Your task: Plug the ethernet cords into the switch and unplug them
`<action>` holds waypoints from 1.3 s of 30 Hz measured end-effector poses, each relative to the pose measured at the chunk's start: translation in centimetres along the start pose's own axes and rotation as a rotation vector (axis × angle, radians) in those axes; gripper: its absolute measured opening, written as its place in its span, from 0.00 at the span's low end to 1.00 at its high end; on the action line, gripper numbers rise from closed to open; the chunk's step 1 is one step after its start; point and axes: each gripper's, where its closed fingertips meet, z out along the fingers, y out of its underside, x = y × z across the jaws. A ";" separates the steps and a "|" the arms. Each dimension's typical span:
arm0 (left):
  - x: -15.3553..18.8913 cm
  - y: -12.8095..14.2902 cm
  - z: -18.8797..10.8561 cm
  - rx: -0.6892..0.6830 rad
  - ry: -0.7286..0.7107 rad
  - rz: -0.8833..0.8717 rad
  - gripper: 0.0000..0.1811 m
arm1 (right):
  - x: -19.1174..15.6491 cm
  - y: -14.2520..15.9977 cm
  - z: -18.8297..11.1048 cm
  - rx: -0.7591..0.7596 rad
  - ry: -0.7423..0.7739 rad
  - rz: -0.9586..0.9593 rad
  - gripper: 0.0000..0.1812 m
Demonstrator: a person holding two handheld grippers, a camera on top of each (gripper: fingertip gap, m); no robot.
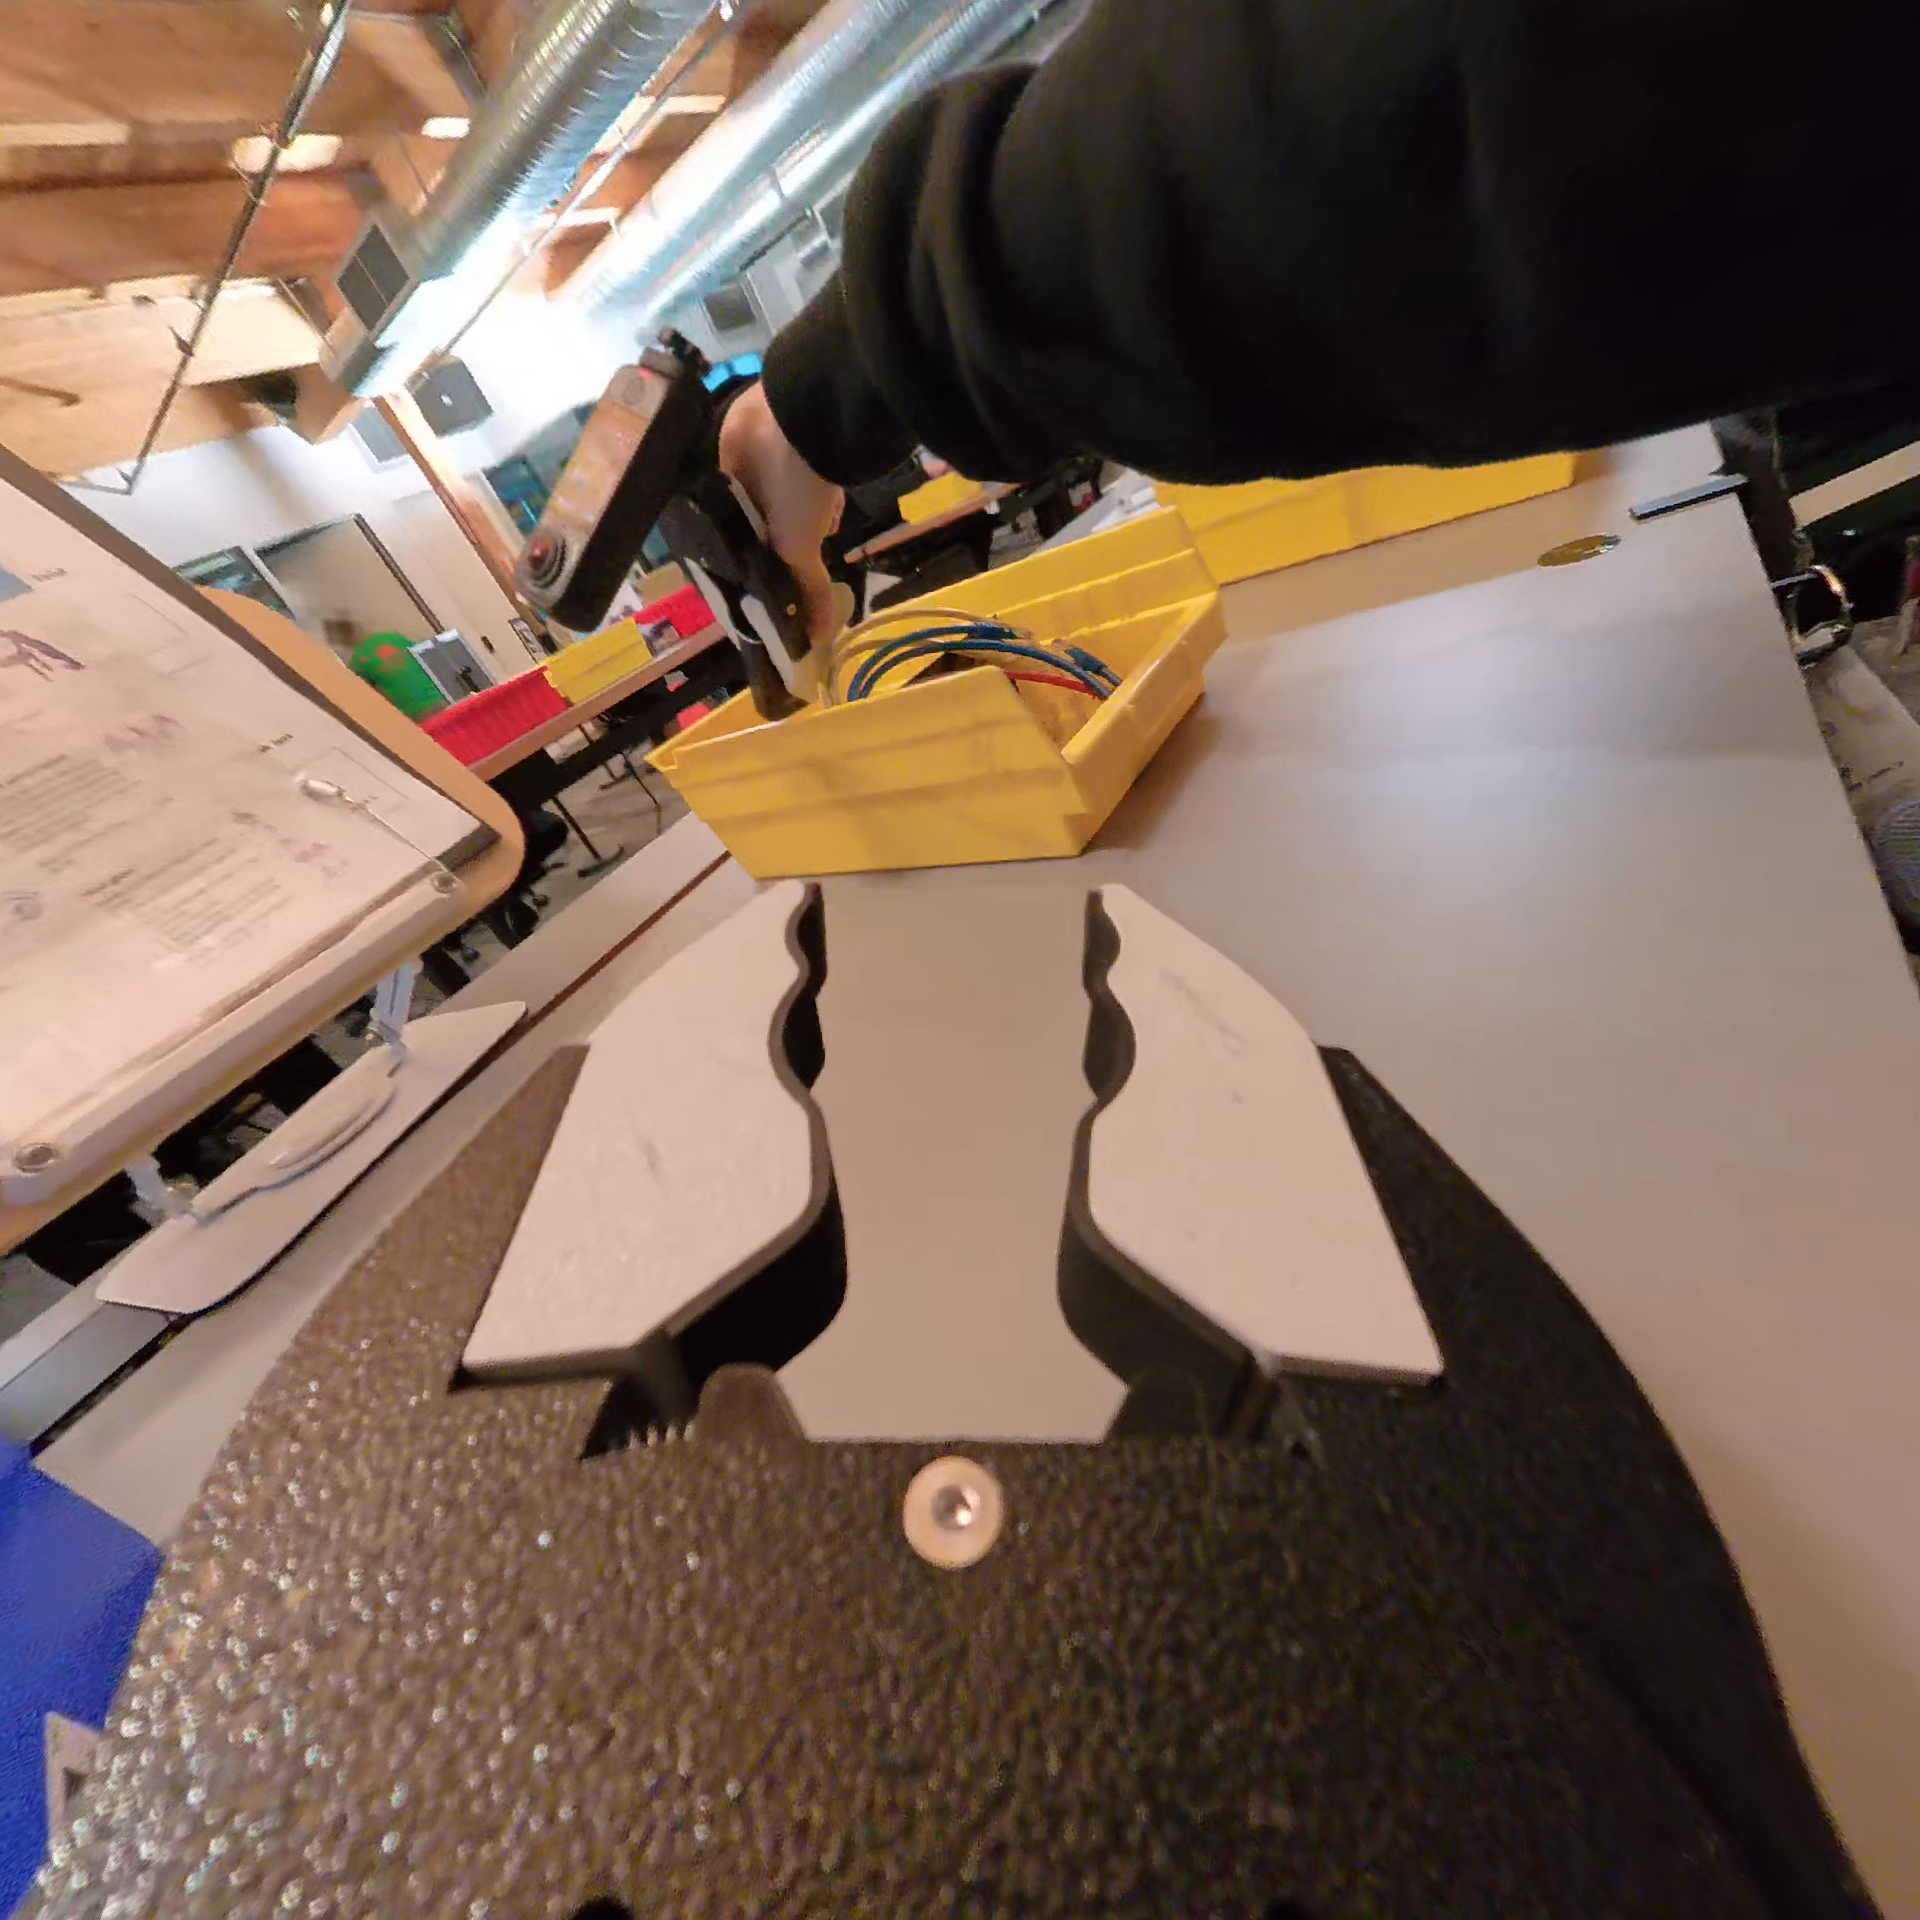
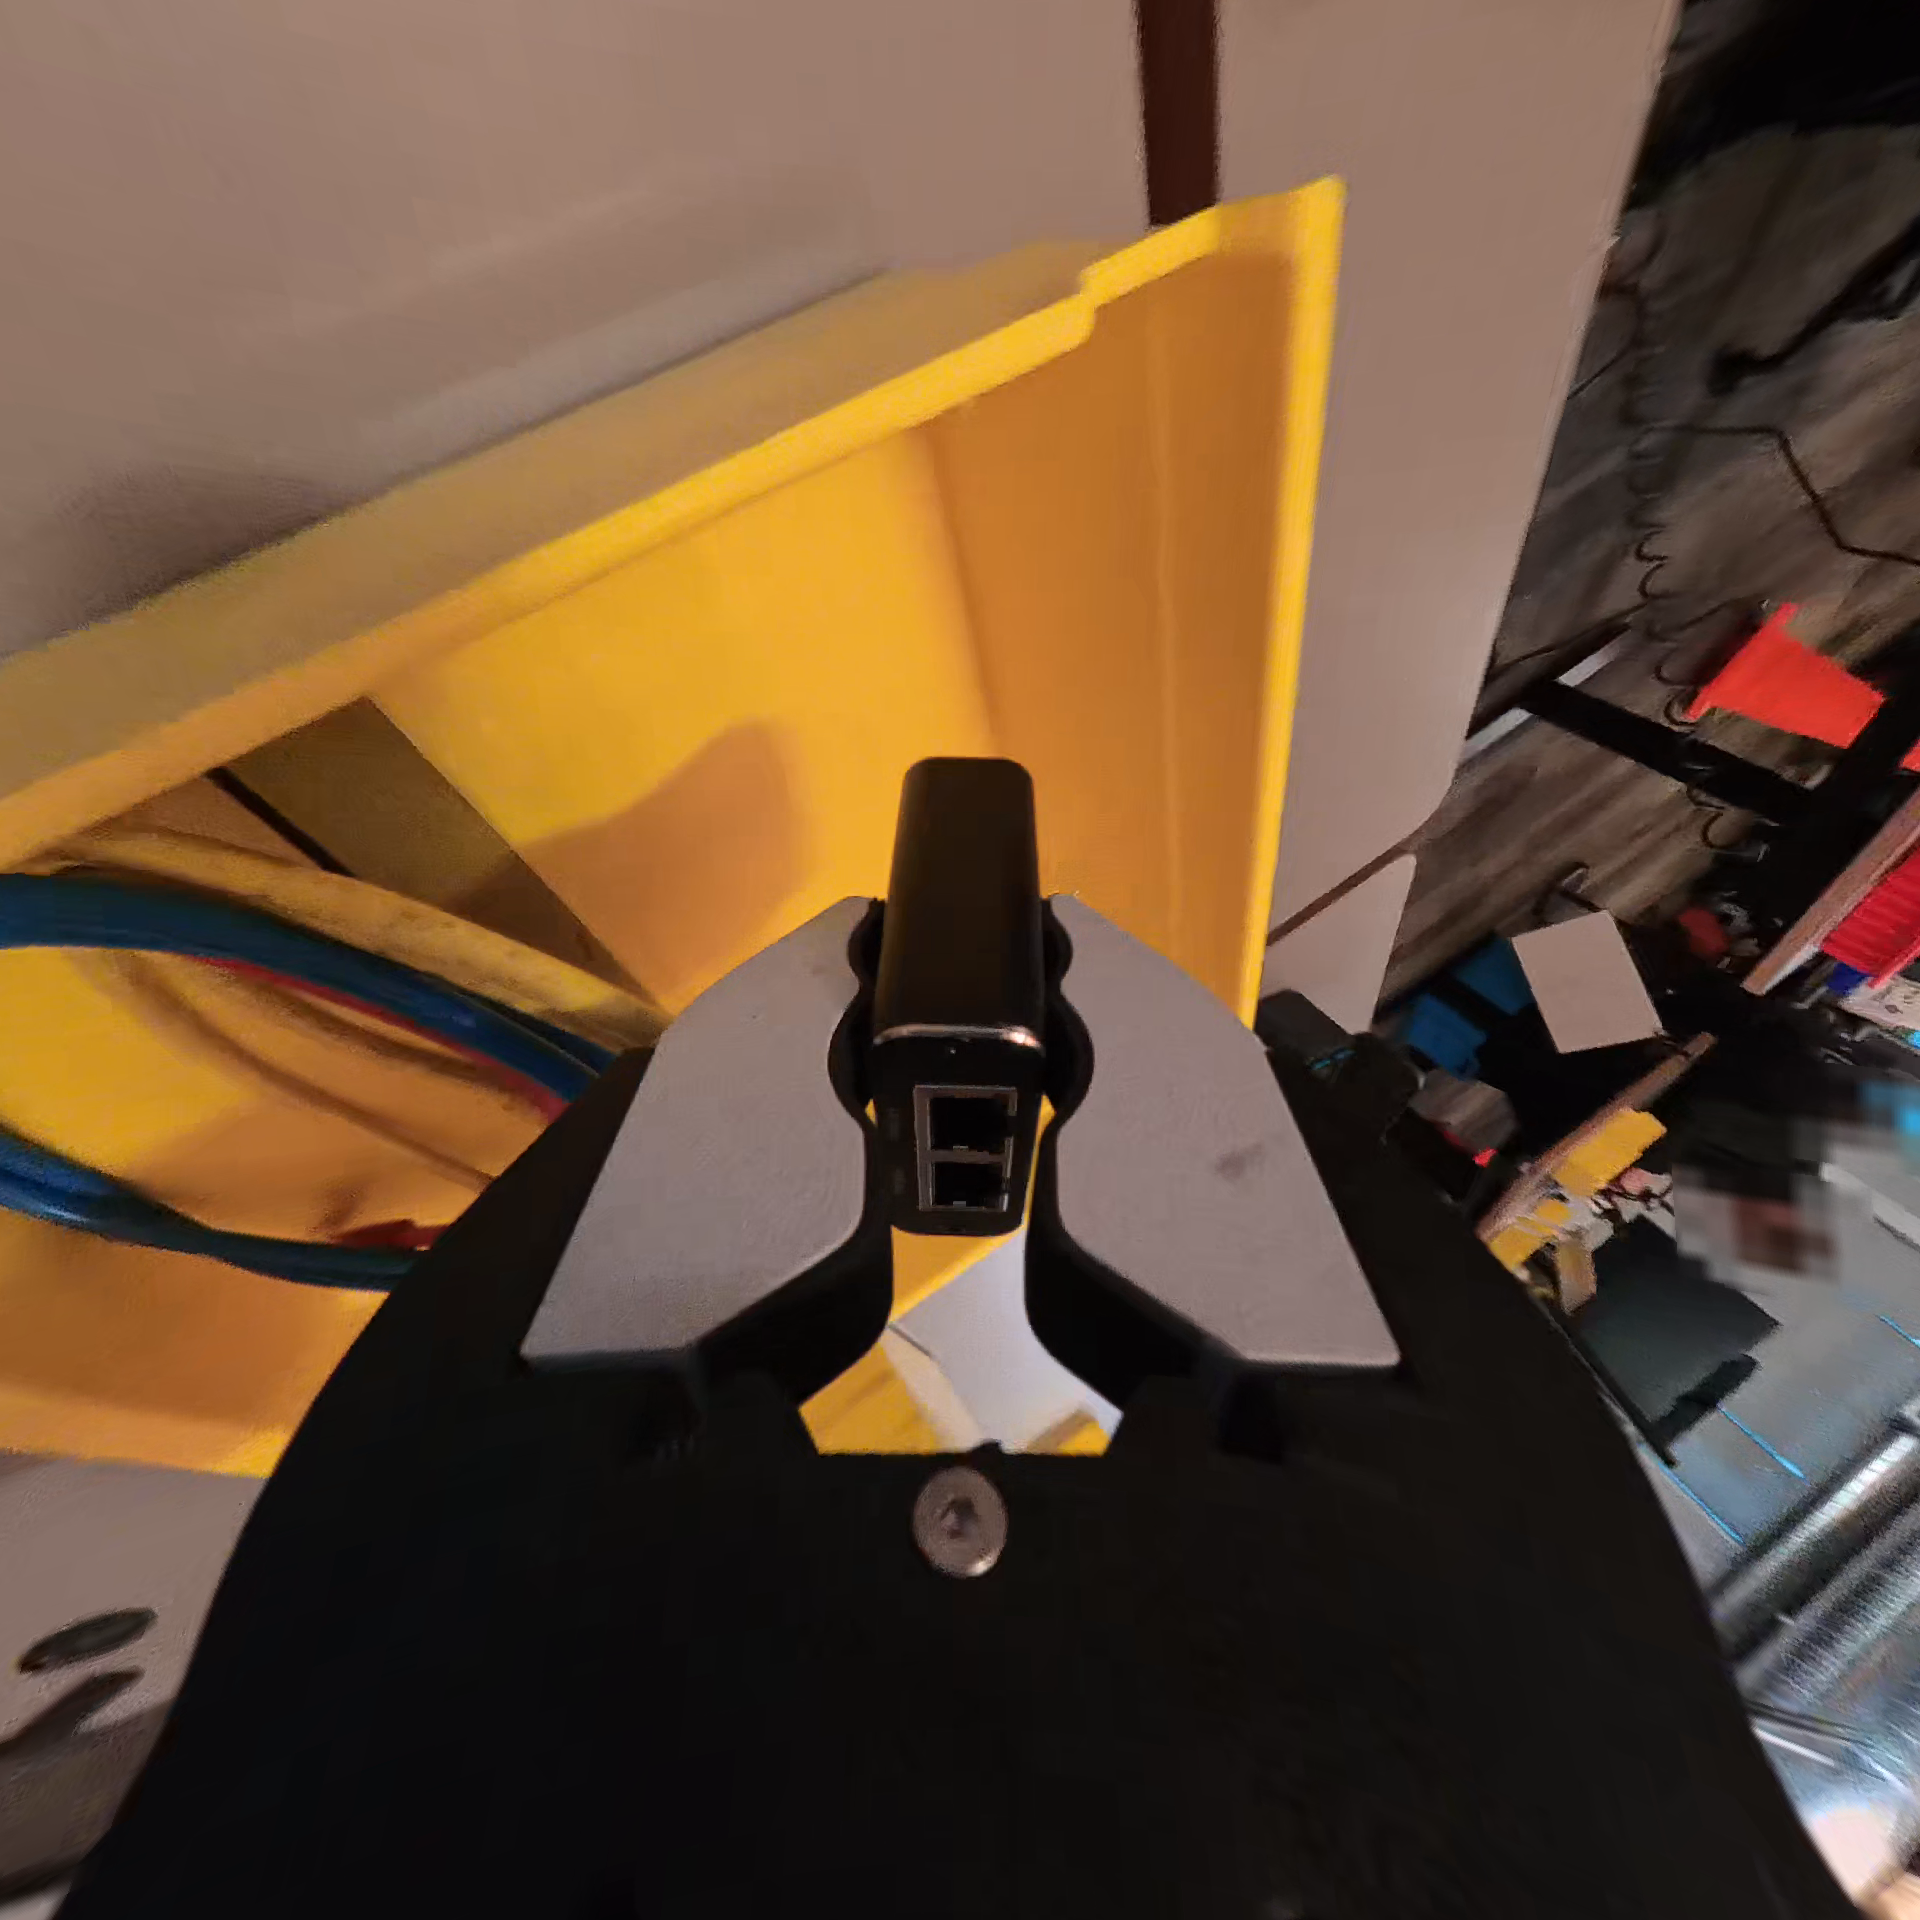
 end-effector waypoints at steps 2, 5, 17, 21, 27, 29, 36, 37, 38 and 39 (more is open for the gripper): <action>-0.2 0.0 -0.2 -0.014 0.023 -0.029 0.26 | -0.3 0.5 0.9 -0.059 -0.008 -0.056 0.15; -0.5 0.1 -0.5 -0.032 0.053 -0.084 0.26 | -0.6 0.8 1.4 -0.081 -0.027 -0.094 0.15; 1.4 2.5 0.3 -0.156 0.168 -0.148 0.29 | 1.6 2.7 -3.7 0.037 0.174 0.030 0.33; 1.2 3.7 0.2 -0.203 0.137 -0.170 0.31 | -0.7 4.2 -9.9 0.347 0.258 0.365 0.35; -0.6 5.2 1.7 -0.299 -0.013 -0.266 0.32 | -14.8 6.5 -13.7 0.978 0.120 0.933 0.36; -1.1 5.8 3.5 -0.334 -0.047 -0.329 0.33 | -16.7 7.9 -12.3 1.025 0.088 1.076 0.35; -0.5 3.1 14.4 -0.293 -0.030 -0.533 0.48 | -16.4 12.6 -12.9 0.905 0.239 1.176 0.47; -0.6 2.8 15.8 -0.302 -0.056 -0.553 0.50 | -16.5 12.8 -13.3 0.912 0.243 1.167 0.47; -0.7 2.7 17.1 -0.315 -0.090 -0.573 0.54 | -16.8 13.2 -13.5 0.906 0.240 1.157 0.47; -0.9 2.8 18.1 -0.340 -0.131 -0.595 0.56 | -17.0 13.6 -13.7 0.898 0.253 1.144 0.45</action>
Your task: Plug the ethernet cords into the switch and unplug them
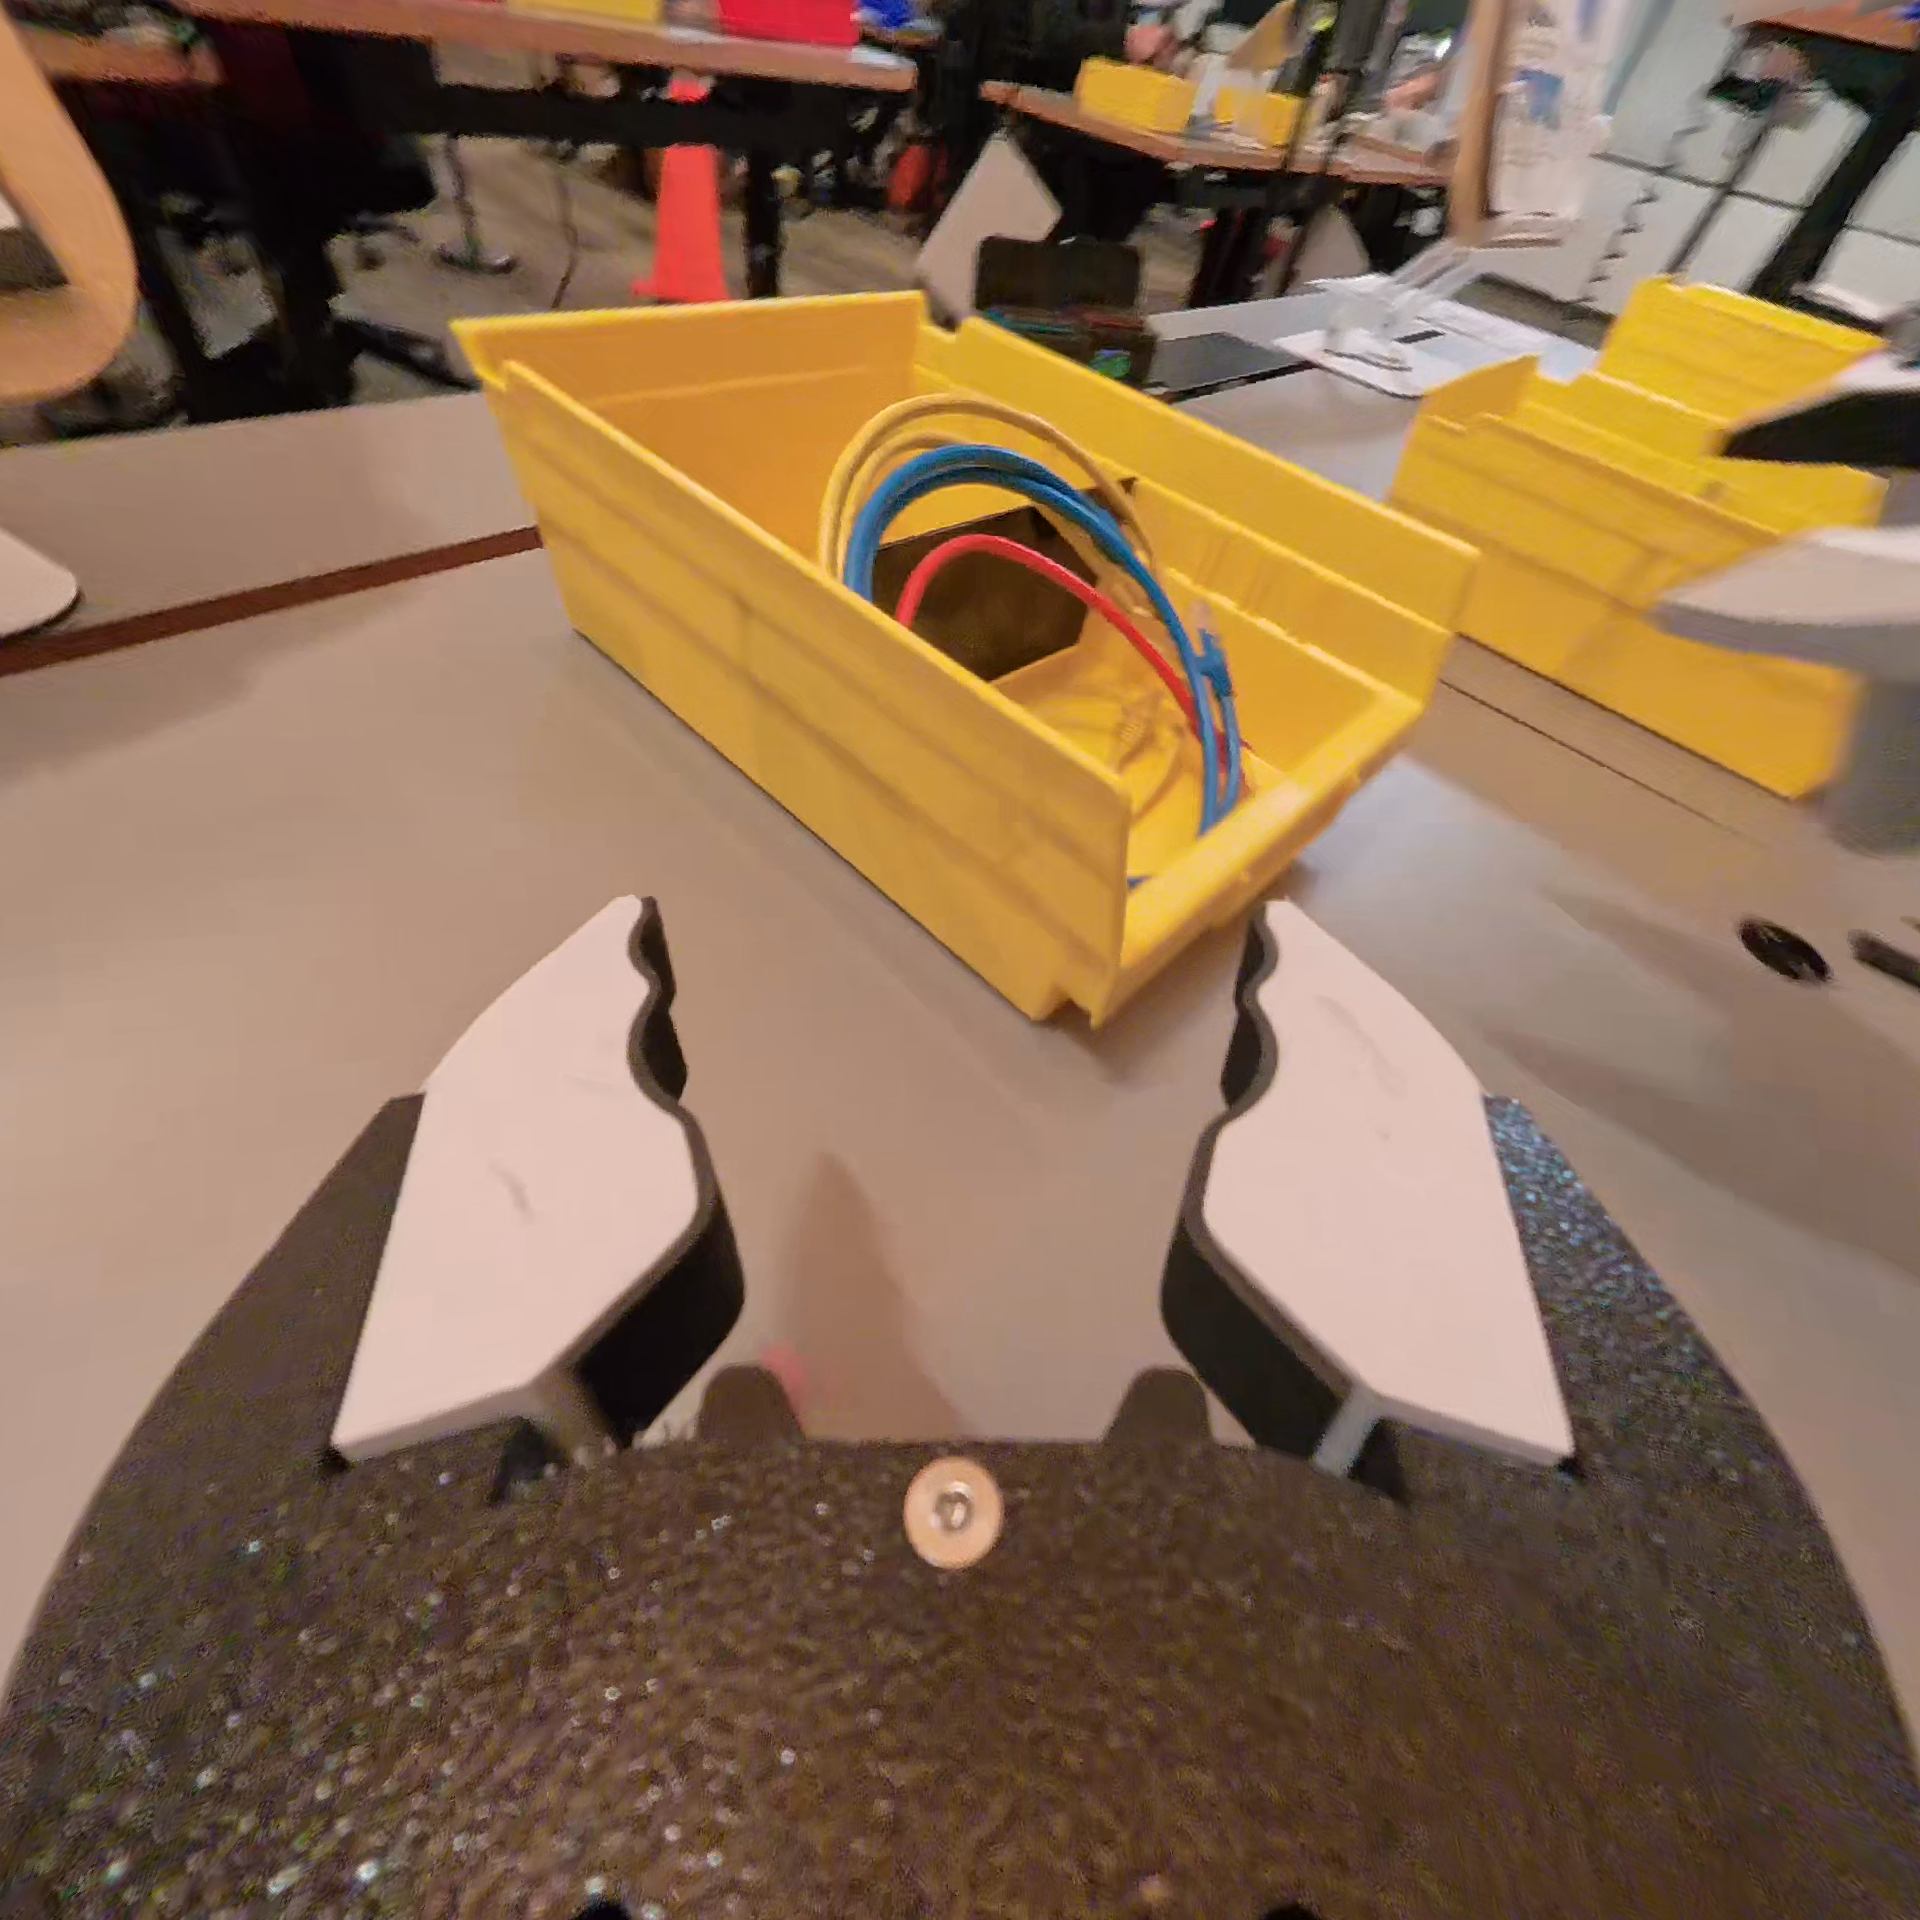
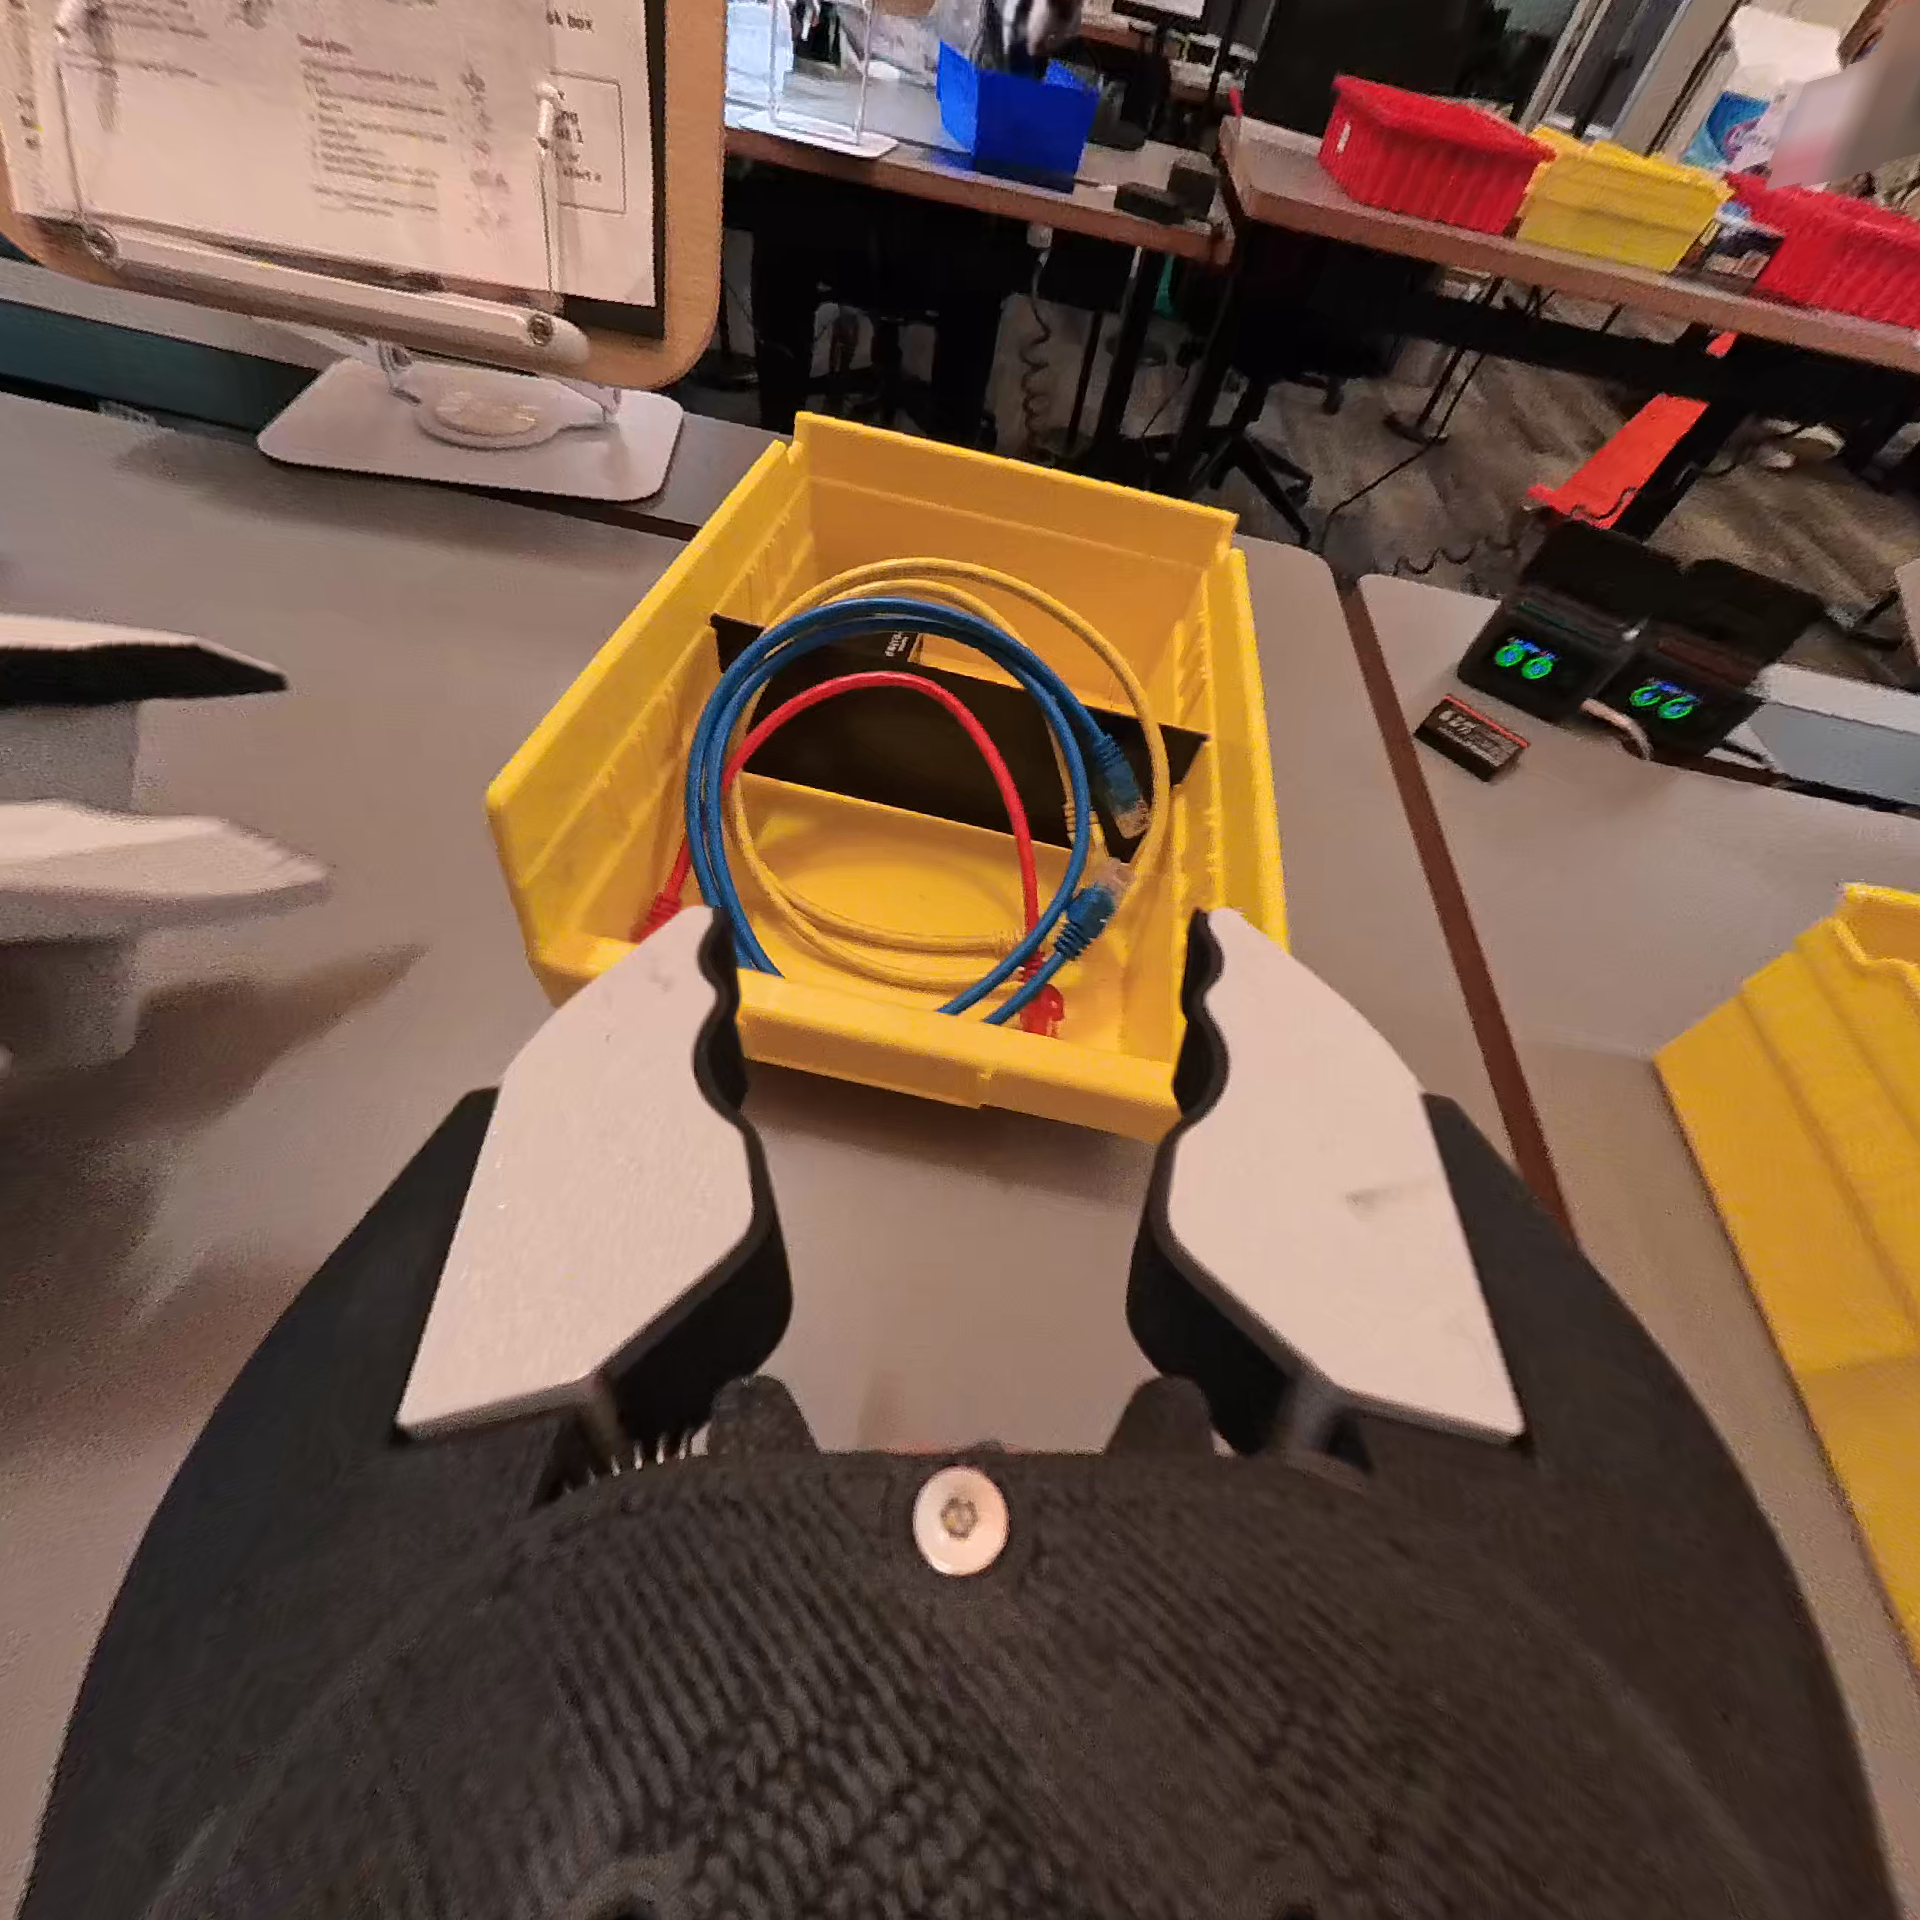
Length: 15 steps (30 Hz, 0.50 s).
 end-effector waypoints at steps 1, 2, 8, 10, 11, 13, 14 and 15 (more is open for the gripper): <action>-0.1 -0.2 0.8 -0.020 -0.049 -0.035 0.56 | 0.5 -0.1 -0.6 0.016 0.023 -0.013 0.43; 0.0 -0.4 1.4 -0.033 -0.089 -0.072 0.56 | 1.0 -0.1 -1.1 0.034 0.045 -0.019 0.42; 1.0 -1.7 4.9 -0.059 -0.139 -0.099 0.57 | 1.9 0.9 -2.5 0.026 0.010 0.032 0.41; 0.8 -1.3 6.3 -0.122 -0.161 -0.092 0.57 | 2.6 1.3 -2.5 0.011 0.039 0.037 0.41; 0.2 -1.1 6.9 -0.146 -0.194 -0.084 0.57 | 2.7 1.5 -2.5 0.005 0.045 0.041 0.41; -0.5 -0.5 8.2 -0.196 -0.227 -0.078 0.55 | 2.5 1.5 -2.2 0.003 0.031 0.041 0.41; -0.8 0.0 8.8 -0.226 -0.232 -0.070 0.50 | 2.2 1.6 -2.0 0.002 0.020 0.037 0.41; -1.1 0.2 9.3 -0.250 -0.238 -0.052 0.47 | 2.0 1.6 -1.8 0.000 0.014 0.031 0.41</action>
